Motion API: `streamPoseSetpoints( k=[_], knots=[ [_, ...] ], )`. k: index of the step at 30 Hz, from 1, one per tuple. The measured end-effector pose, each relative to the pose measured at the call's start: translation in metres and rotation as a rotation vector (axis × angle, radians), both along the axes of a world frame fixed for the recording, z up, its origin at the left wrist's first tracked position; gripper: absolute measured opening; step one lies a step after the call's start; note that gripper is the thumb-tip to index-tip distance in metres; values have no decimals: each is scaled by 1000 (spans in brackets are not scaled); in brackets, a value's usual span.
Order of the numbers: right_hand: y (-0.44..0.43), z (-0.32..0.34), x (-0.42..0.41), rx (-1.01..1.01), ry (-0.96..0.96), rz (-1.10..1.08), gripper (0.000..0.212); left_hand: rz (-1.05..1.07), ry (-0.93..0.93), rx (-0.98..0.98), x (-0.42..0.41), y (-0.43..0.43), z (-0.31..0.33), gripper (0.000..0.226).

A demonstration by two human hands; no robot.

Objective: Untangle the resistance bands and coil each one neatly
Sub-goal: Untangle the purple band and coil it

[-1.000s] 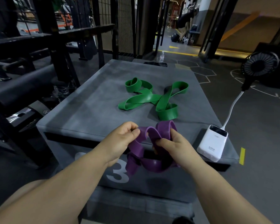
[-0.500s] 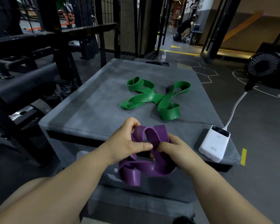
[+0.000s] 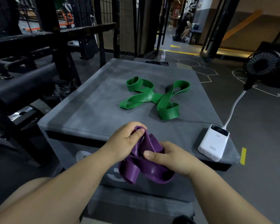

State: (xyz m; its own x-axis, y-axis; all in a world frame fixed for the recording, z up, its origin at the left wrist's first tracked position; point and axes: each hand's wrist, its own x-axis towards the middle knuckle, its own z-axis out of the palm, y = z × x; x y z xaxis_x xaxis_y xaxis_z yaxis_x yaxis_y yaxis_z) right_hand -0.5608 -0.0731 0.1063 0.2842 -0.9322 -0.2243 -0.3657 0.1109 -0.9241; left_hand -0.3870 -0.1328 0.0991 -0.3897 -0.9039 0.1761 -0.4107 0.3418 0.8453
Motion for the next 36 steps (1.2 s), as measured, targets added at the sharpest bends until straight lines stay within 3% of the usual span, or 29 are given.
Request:
streamPoseSetpoints(
  k=[3, 8, 12, 17, 20, 23, 27, 32, 36],
  knots=[
    [0, 2, 1, -47, 106, -21, 48, 25, 3, 1, -2, 1, -2, 11],
    [6, 12, 4, -45, 192, 51, 42, -16, -84, -78, -1, 2, -1, 18],
    [8, 13, 8, -74, 316, 92, 20, -70, -146, -129, 1, 1, 2, 21],
    [9, 9, 9, -63, 285, 106, 30, -109, -94, -69, 4, -4, 4, 23],
    [9, 9, 6, 46, 65, 79, 46, -81, 50, 143, 6, -6, 9, 25],
    [11, 10, 4, 153, -268, -2, 33, -52, 166, 376, 6, -5, 9, 29],
    [5, 7, 0, 181, -527, -266, 33, 123, -53, 106, 3, -11, -3, 22],
    [-3, 2, 5, 230, -656, -421, 41, 185, -40, -186, -6, -2, -14, 25],
    [-6, 3, 8, 249, -806, -509, 42, 102, -56, -93, -3, -4, -10, 25]
  ],
)
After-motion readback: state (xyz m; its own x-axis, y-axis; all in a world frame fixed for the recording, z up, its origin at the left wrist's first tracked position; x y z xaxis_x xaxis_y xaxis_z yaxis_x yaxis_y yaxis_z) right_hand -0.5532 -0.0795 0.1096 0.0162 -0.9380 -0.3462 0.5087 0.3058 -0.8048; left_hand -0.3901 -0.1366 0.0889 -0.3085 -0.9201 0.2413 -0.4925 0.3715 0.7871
